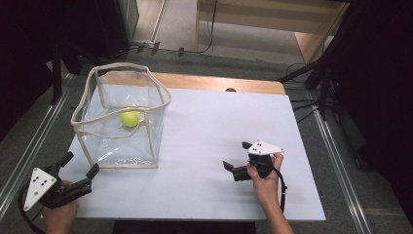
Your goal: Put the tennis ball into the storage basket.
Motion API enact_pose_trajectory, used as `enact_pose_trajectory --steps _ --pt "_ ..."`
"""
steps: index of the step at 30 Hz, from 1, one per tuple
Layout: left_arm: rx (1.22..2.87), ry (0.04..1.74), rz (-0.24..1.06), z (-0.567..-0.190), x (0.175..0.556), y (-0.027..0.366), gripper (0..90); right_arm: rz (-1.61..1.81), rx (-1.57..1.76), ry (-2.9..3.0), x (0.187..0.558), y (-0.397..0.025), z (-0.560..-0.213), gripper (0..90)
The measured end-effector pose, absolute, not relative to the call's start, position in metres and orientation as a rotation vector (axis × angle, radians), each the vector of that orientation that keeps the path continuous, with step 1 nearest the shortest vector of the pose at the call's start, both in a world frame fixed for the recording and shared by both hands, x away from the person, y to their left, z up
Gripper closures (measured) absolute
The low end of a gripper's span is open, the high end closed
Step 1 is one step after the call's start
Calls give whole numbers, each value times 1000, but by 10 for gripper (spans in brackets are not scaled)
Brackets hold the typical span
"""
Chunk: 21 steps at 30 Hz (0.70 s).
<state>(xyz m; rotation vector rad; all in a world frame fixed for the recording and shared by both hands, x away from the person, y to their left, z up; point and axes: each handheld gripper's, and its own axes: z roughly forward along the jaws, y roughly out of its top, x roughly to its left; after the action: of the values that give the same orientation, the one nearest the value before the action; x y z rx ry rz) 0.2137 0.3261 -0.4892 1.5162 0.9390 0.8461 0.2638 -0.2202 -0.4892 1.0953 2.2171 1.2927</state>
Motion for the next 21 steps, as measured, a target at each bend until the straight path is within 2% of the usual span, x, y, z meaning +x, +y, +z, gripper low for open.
enact_pose_trajectory --steps 21 --pt "1523 934 851 -489 213 326 104 1281 1187 2106 231 -268 -501 0"
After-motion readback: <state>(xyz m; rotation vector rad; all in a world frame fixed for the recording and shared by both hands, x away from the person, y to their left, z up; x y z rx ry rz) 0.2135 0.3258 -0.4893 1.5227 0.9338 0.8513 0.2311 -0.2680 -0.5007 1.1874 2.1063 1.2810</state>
